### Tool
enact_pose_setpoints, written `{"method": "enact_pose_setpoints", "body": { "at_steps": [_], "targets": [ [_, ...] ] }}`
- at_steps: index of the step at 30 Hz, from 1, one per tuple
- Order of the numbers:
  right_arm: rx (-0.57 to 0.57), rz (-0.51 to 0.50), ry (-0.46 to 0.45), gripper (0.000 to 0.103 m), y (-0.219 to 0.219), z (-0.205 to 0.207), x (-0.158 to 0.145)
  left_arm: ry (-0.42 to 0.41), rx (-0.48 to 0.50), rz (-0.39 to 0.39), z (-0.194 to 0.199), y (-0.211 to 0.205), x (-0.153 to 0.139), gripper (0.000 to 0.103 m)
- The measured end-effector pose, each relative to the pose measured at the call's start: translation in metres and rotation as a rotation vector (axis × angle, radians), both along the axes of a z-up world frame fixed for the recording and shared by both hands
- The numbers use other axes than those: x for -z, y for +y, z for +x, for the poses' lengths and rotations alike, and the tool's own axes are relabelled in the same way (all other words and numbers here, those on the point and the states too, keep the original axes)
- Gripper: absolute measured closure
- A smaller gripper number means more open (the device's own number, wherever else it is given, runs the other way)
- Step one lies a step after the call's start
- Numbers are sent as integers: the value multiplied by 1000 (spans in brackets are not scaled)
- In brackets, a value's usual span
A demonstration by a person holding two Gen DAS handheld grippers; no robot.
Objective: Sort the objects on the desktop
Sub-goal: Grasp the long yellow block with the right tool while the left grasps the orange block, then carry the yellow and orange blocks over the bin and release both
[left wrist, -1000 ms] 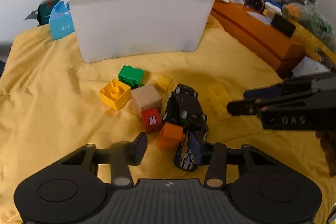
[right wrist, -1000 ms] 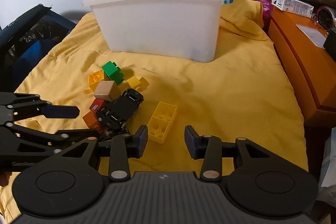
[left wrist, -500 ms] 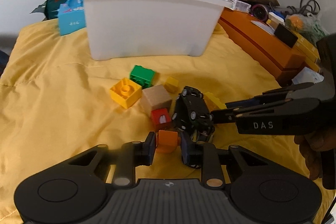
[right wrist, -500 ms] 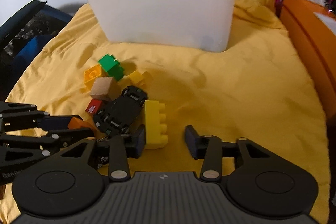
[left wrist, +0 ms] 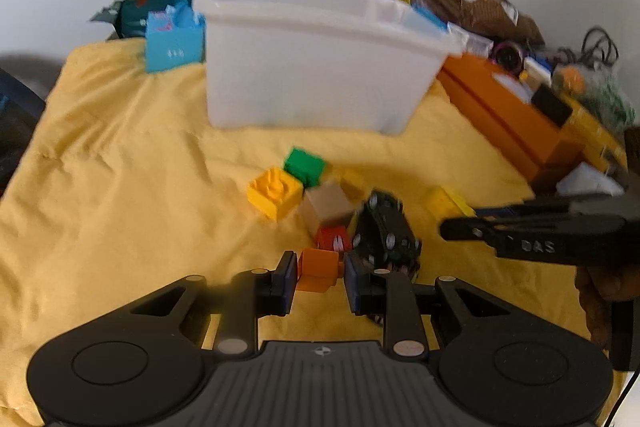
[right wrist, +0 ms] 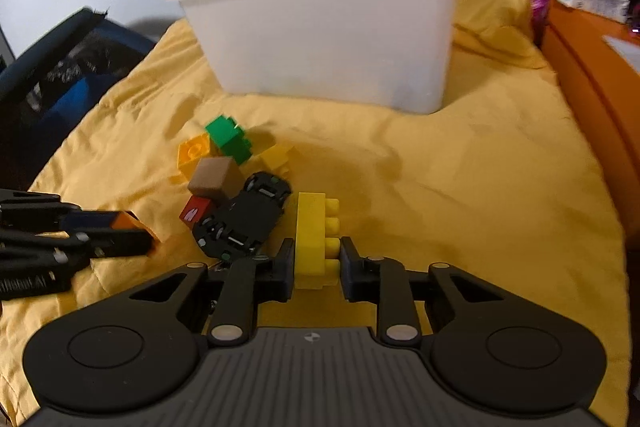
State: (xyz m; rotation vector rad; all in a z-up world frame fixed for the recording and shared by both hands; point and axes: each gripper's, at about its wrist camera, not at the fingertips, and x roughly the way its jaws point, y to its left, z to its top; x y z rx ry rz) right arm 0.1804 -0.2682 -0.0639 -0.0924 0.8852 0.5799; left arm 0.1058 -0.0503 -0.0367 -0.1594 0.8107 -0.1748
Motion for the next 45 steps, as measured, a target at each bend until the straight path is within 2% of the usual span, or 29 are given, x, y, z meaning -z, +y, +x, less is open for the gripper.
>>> {"method": "enact_pose_setpoints", "body": {
  "at_steps": [7, 13, 24, 34, 45],
  "targets": [
    [70, 92, -57, 78, -26, -4, -41, -79, -36, -11, 7, 15, -40, 75],
    [64, 155, -132, 78, -27, 2, -83, -122, -56, -21, 19, 23, -71, 74],
    [51, 222, -195, 78, -20, 25, -135, -156, -50, -4, 52, 24, -120, 75],
    [38, 226, -224, 78, -11, 50, -167, -180, -32, 3, 88, 22, -158, 74],
    [47, 236, -189, 78, -3, 82, -179, -184, -20, 30, 128, 15, -176, 74]
  ]
}}
